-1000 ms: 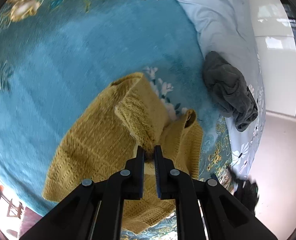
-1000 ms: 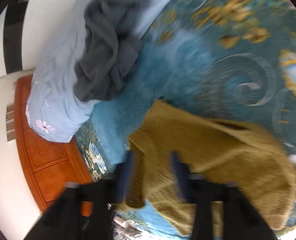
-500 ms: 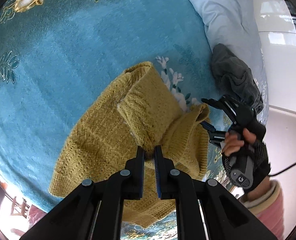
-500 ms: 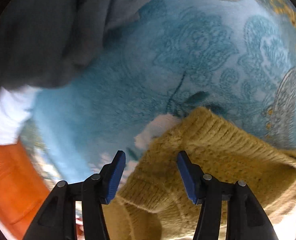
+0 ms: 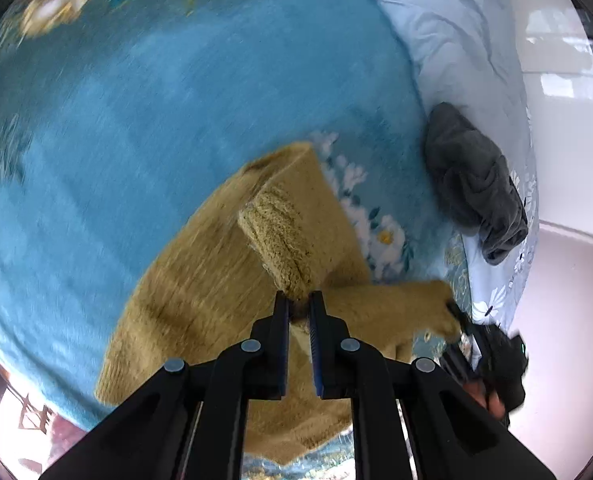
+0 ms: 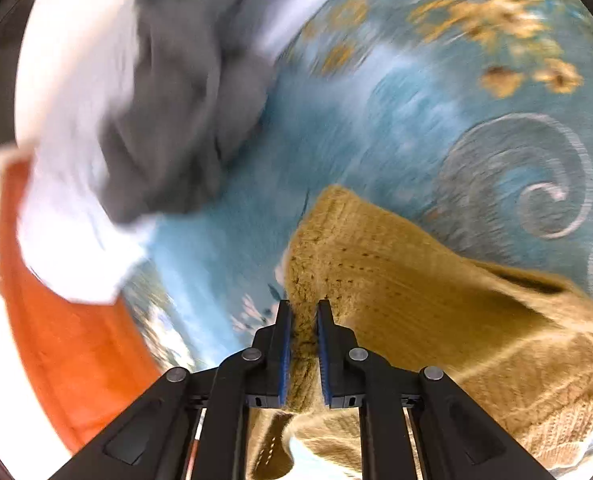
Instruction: Fold clothes
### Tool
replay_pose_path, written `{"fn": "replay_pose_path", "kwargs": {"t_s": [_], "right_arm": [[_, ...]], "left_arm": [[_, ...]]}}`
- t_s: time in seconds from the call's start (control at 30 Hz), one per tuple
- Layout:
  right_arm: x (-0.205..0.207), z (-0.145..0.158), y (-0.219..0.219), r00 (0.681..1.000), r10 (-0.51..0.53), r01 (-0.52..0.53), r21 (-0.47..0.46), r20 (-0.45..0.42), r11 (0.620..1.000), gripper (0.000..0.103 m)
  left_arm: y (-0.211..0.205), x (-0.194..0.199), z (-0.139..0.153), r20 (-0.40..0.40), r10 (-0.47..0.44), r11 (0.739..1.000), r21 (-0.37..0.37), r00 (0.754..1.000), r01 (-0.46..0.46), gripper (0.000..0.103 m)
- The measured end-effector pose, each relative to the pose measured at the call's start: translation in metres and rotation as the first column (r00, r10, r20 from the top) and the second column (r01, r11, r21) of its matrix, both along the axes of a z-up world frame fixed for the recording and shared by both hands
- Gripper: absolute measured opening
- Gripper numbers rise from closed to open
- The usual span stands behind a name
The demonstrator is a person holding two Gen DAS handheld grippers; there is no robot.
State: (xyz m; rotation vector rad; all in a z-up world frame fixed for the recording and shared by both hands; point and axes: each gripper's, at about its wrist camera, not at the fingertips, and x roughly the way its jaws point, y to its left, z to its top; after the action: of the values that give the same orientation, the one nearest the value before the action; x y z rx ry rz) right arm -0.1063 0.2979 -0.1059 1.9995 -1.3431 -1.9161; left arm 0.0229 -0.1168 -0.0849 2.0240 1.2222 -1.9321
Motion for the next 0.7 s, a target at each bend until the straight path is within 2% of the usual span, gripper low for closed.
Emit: {"fn": "replay_pose_path", "kwargs": {"t_s": [0.03,0.1,0.2,0.27,0.33,0.4,0.43,0.5,0.57,0.63,0.7], "right_arm": [[-0.002,0.008,0.012,0.999,-0.032,0.032,-0.018,-0.019,0.999,0.008],[-0.019,0.039,0.026,0.992,-0.046,0.044,-0.019,-0.114,0.999,0.007],[-0.035,0.091,0.029,0.954,0.007,-0.001,0.02,-0.3,1.0,0.007],[-0.025,0.104,0.034,0.936,0.019,-0.013,0.019,-0.352,1.0,0.007],[-0.007,0.111,0.042,0.922,0.011,-0.01,0.005,-0.387,1.0,0.007],[0.019,0.097,0.045,0.94,-0.017,0.019,0.003,-0.34,1.0,0.007],[0.033,0.089,0.047,0.95,-0.028,0.031,0.003,-0.31,1.0,0.007],[0.079,0.053,0.052,0.984,-0.007,0.013,0.03,-0.176,0.999,0.007],[0.121,0.026,0.056,0.999,0.019,-0.016,0.061,-0.048,0.998,0.007],[0.164,0.007,0.063,0.999,0.002,-0.004,0.047,0.053,0.999,0.007],[0.196,-0.003,0.066,0.993,0.011,-0.018,0.052,0.117,0.998,0.007]], "left_arm": [[0.004,-0.016,0.006,-0.019,-0.004,1.0,-0.004,1.0,0.004,0.008],[0.013,-0.048,0.019,-0.065,-0.009,1.0,-0.008,0.998,0.009,0.008],[0.028,-0.08,0.056,-0.218,-0.01,0.999,0.034,0.976,0.017,0.008],[0.037,-0.082,0.072,-0.281,-0.053,0.998,0.007,0.958,0.057,0.008],[0.038,-0.072,0.07,-0.283,-0.091,0.996,-0.027,0.955,0.086,0.008],[0.029,-0.047,0.048,-0.203,-0.111,0.993,-0.059,0.973,0.101,0.008],[0.024,-0.029,0.029,-0.134,-0.109,0.993,-0.06,0.985,0.102,0.008],[0.017,0.01,-0.008,0.005,-0.101,0.994,-0.052,0.995,0.101,0.008],[0.015,0.051,-0.038,0.121,-0.117,0.99,-0.07,0.986,0.126,0.008],[0.013,0.086,-0.055,0.193,-0.132,0.984,-0.089,0.972,0.151,0.008],[0.01,0.111,-0.065,0.24,-0.135,0.983,-0.092,0.961,0.161,0.008]]}}
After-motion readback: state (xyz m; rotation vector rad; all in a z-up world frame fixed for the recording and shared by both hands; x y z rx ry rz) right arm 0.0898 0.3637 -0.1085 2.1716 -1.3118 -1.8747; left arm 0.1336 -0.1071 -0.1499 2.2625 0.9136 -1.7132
